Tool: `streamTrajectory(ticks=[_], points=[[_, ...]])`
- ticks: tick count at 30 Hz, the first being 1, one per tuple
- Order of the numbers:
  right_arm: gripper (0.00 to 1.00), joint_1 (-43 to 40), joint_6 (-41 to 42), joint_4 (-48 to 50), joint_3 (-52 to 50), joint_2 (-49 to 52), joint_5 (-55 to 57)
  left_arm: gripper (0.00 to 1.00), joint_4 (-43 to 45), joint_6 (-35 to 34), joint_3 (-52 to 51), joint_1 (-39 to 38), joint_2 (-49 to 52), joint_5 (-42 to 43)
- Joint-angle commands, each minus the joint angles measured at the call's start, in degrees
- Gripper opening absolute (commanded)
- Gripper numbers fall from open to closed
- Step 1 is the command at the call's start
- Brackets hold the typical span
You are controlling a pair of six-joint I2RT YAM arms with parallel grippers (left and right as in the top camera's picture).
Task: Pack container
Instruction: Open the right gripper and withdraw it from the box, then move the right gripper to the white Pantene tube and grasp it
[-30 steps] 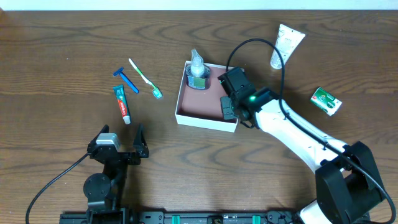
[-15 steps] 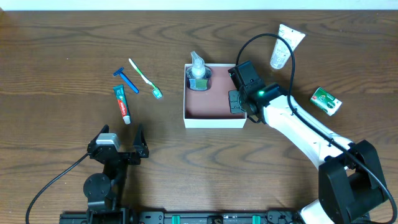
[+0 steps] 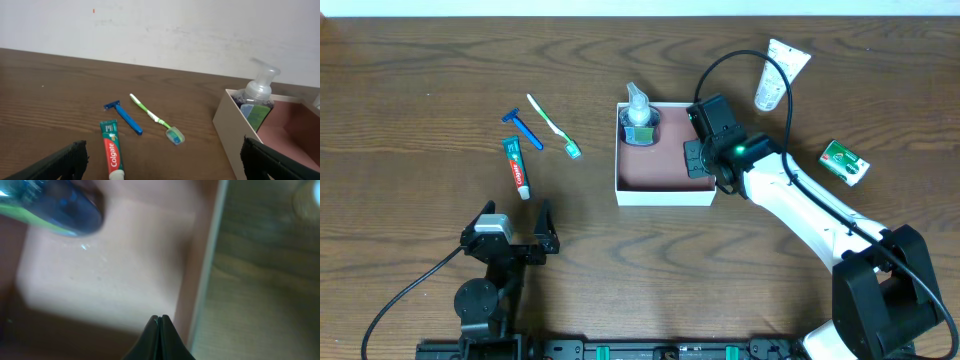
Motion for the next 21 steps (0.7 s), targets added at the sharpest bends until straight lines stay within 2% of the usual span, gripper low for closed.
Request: streamTrajectory(ticks=[1,8,9,10,11,12,14,16,21], points=[[0.04,-0.48,-2.49,0.33,3.63,-1.40,-1.25,0.98,-2.19,0.94,-0.83,0.04,-0.26,0.20],[0.04,-1.97,-3.39,-4.48,12.26,-3.08,0.11,0.98,-2.19,0.94,-0.83,0.04,-0.26,0.20],[0.11,-2.69,-3.67,-5.05,13.11,-3.43,0.26,0.98,-2.19,0.94,-0.83,0.04,-0.26,0.20],[0.26,-3.50,-4.26,-5.27,13.70,-3.76,0.59,0.98,-2.19,0.94,-0.83,0.04,-0.26,0.20],[0.46,-4.44,-4.48,-5.29,14.10,-4.17,1.09,0.98,-2.19,0.94,-0.83,0.04,-0.26,0.20],[0.59,-5.51,-5.07,-5.18,14.36,-4.50,1.29,0.98,-2.19,0.94,-0.83,0.04,-0.26,0.20],[0.75,-7.58,-6.88,-4.70,14.73,-5.07,1.31,0.98,-2.19,0.94,-0.83,0.04,-0.26,0.20],[0.79,-9.92,-8.98,-3.72,14.91,-5.25,1.33,0.98,-2.19,0.94,-0.83,0.04,-0.26,0.20],[0.78,-16.76,-18.51,0.76,14.95,-5.25,-2.91,0.98,-2.19,0.94,-0.83,0.04,-0.26,0.20]])
